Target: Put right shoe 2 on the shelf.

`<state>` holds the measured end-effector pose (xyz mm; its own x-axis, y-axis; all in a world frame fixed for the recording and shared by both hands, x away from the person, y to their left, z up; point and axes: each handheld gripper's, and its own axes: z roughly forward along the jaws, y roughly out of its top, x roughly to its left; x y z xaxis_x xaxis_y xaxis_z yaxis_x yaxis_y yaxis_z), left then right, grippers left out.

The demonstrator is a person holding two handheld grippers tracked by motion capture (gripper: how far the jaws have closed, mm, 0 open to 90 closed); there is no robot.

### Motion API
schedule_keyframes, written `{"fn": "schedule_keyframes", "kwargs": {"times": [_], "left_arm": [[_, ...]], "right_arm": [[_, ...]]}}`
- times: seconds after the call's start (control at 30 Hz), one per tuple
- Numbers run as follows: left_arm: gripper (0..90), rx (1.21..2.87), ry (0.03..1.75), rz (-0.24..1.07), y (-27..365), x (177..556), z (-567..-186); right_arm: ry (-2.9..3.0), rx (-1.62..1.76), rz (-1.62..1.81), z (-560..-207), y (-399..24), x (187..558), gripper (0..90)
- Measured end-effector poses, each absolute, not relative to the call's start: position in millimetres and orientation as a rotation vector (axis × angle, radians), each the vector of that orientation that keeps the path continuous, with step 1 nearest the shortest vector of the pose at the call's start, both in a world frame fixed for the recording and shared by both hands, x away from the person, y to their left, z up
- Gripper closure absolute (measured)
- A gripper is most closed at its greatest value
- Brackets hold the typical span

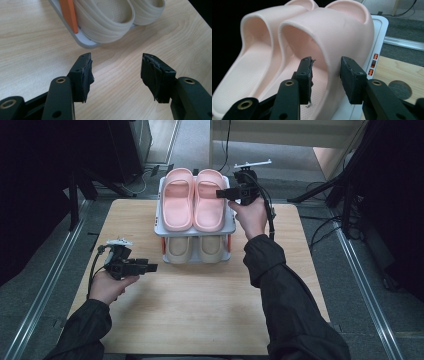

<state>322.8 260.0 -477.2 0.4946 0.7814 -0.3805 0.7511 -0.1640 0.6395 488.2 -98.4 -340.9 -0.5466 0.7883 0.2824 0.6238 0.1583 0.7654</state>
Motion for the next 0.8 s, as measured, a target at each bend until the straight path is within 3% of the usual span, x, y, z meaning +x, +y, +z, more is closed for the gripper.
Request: {"fn": "schedule_keyframes", "kwargs": {"times": [0.8], "left_arm": [[43.0,1.937,1.284,0.066,253.6,349.5,-481.9]], "right_arm": [[2.225,1.286,1.413,-359.0,-152.6,430.9,68.5]]}}
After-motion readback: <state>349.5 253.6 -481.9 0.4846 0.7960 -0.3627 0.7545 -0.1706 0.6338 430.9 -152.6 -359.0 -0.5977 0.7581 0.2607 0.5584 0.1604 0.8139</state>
